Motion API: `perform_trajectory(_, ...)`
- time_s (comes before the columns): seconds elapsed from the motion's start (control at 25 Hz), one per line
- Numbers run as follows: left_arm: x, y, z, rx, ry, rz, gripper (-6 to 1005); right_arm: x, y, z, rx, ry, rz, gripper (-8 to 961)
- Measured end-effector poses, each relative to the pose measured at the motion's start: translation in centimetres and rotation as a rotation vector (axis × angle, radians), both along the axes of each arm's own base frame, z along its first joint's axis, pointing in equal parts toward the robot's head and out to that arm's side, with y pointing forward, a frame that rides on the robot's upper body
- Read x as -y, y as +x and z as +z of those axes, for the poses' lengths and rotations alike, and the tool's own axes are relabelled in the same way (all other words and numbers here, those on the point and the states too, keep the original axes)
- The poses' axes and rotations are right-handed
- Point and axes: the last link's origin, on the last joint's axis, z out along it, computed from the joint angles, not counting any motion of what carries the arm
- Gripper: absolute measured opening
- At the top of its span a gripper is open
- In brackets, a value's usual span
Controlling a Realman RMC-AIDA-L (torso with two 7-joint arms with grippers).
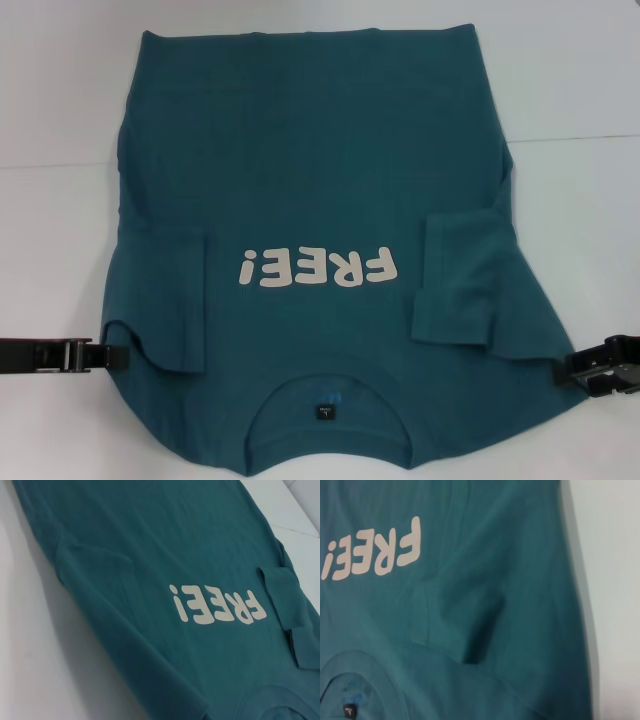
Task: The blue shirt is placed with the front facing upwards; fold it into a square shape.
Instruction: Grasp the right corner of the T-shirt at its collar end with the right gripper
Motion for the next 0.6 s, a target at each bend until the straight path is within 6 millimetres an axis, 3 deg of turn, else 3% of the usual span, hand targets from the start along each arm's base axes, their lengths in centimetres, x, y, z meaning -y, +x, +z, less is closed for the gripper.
perform_trajectory(0.6,0.04,-0.08,-0.13,0.002,0.0,0.002,32,-0.01,0.22,0.22,0.004,0.012,-0.006,734)
